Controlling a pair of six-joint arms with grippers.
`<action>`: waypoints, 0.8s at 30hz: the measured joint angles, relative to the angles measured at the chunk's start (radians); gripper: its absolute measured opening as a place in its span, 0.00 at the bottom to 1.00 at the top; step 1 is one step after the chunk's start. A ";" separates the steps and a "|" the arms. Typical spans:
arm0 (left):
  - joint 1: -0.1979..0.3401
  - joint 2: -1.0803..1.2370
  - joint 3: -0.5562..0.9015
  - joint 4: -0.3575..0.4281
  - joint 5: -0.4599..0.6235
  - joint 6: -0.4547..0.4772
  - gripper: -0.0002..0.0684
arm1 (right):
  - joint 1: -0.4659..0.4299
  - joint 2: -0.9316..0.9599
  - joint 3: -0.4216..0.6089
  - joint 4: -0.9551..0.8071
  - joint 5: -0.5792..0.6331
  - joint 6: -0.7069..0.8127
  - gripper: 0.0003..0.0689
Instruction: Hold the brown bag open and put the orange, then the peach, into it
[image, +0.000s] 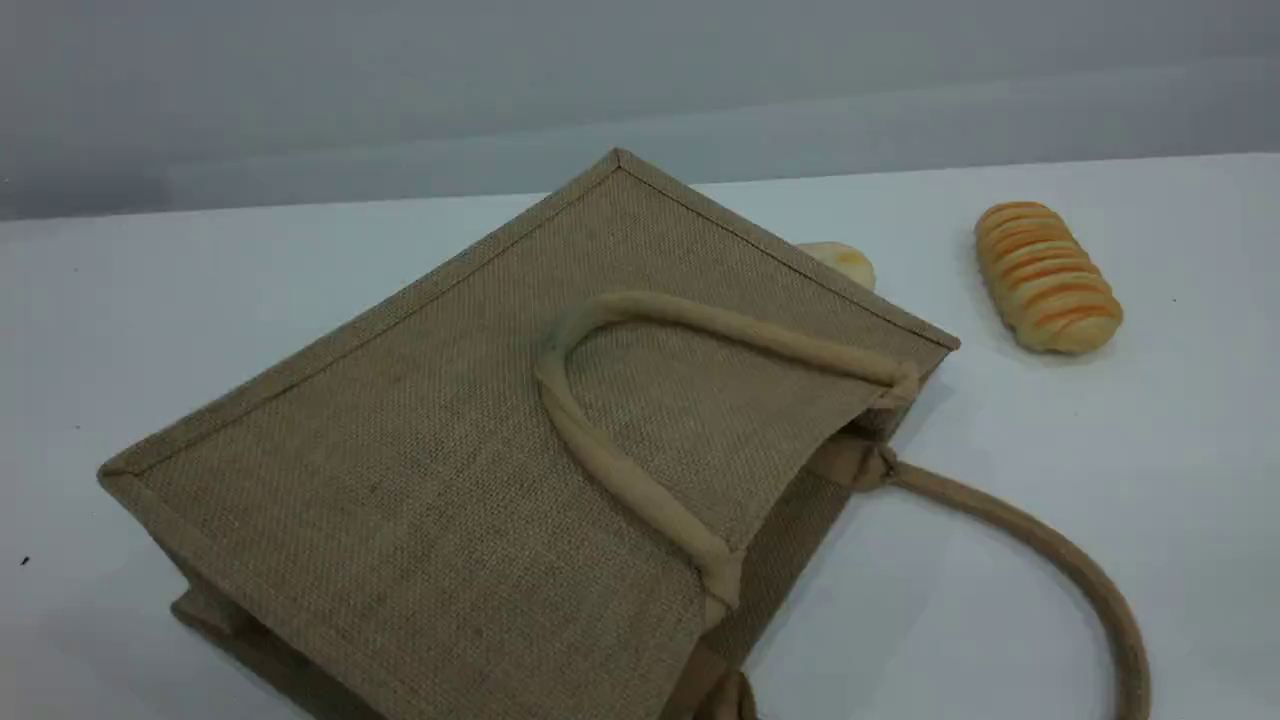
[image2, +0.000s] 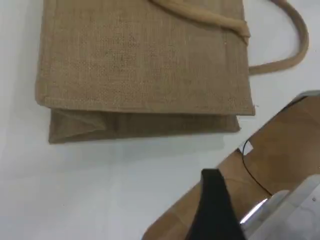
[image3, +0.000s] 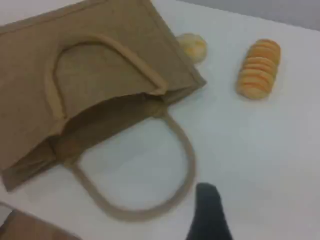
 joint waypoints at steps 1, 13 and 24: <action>0.000 0.000 0.000 0.000 0.000 0.000 0.65 | -0.024 0.000 0.000 0.000 0.000 0.000 0.62; 0.000 0.000 0.000 0.000 0.000 0.000 0.65 | -0.331 -0.079 0.000 0.001 0.000 0.000 0.62; 0.204 0.001 0.000 -0.003 -0.003 0.000 0.65 | -0.336 -0.078 0.000 0.007 0.000 0.000 0.62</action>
